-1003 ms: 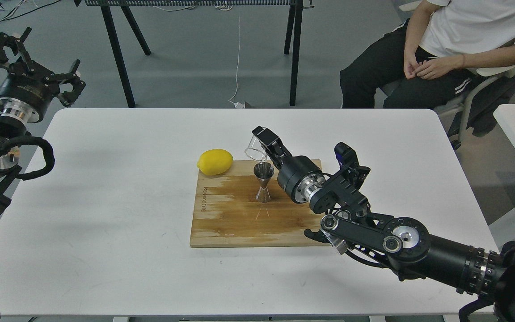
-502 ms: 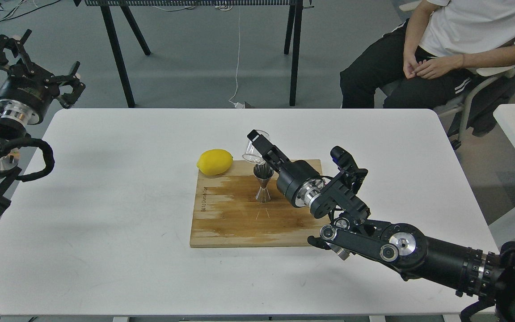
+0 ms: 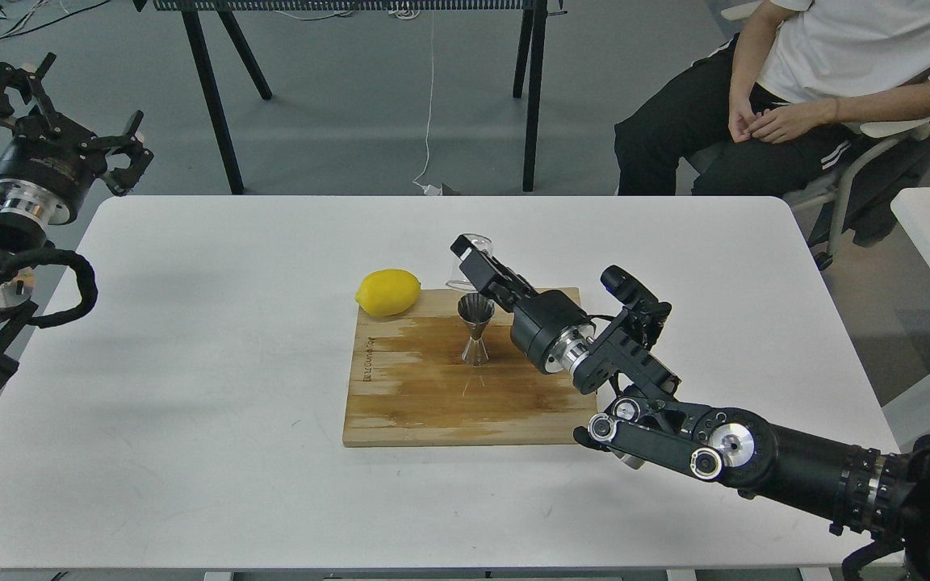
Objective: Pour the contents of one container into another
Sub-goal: 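Turn the glass upright and carry it back with the right gripper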
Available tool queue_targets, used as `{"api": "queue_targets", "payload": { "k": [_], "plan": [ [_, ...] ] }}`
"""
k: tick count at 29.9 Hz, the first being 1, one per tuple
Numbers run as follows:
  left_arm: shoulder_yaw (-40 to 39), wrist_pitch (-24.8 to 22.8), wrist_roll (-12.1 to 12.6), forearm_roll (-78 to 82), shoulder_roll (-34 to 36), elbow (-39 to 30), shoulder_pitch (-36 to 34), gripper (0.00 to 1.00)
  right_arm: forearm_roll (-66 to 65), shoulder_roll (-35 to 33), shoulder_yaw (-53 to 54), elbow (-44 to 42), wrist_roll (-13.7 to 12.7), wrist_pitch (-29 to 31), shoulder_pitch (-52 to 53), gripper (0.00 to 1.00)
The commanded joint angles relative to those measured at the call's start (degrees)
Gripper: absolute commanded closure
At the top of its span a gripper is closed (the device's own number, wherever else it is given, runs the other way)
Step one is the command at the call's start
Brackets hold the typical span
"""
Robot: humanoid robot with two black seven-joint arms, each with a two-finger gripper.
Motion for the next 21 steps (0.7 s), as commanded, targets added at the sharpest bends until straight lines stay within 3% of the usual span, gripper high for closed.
{"api": "queue_targets", "payload": {
  "k": [1,5,11,16,21],
  "plan": [
    [0.0,0.0,0.0,0.0,0.1,0.0,0.0,0.00,0.4,-0.1,0.0,0.1,0.4,0.0,-0.2,0.61],
    [0.0,0.0,0.0,0.0,0.1,0.0,0.0,0.00,5.9,-1.9,2.9,3.2,-1.1,0.0,-0.7,0.60],
    [0.0,0.0,0.0,-0.2,0.7,0.0,0.1,0.00,29.9,-8.9,9.4,13.1,-2.7,0.0,-1.0,0.60],
    [-1.9,-0.3,-0.4,-0.9,0.9,0.5,0.6,0.00,45.1,-14.0,18.1,15.6,-4.0,0.3,-3.4,0.60],
    [-2.4,-0.3,-0.4,-1.0,0.8,0.6,0.9,0.00,57.3,-16.7,29.4,13.8,-7.0,7.4,-8.8,0.60]
  ]
}}
